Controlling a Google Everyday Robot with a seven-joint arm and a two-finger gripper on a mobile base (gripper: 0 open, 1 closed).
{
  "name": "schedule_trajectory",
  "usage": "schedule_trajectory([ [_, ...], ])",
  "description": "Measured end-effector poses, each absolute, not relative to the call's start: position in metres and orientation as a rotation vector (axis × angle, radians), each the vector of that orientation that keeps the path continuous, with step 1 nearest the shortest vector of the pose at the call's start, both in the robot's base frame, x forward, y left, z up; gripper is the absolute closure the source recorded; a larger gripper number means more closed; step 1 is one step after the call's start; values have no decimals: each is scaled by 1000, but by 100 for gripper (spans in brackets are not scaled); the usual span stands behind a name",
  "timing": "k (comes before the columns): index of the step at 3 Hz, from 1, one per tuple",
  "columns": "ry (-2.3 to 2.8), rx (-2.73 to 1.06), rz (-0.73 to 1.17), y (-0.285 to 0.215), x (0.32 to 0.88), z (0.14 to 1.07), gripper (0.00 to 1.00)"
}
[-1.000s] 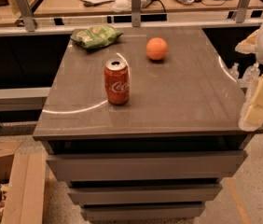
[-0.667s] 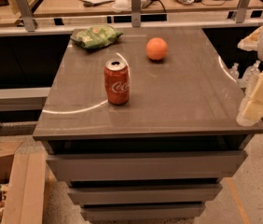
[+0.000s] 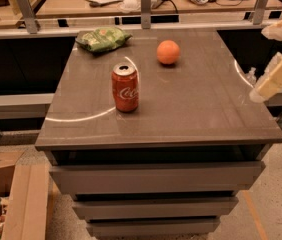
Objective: Pick orange
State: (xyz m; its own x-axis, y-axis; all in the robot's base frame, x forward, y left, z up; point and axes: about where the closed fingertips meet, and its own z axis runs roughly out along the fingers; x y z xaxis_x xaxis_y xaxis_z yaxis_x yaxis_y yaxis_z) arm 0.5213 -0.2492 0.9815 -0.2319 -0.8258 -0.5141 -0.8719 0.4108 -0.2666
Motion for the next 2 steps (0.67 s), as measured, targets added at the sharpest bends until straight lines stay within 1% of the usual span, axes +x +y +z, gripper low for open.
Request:
schedule_trajectory([
  [2,1910,-1359,330,-229,598,960,0],
])
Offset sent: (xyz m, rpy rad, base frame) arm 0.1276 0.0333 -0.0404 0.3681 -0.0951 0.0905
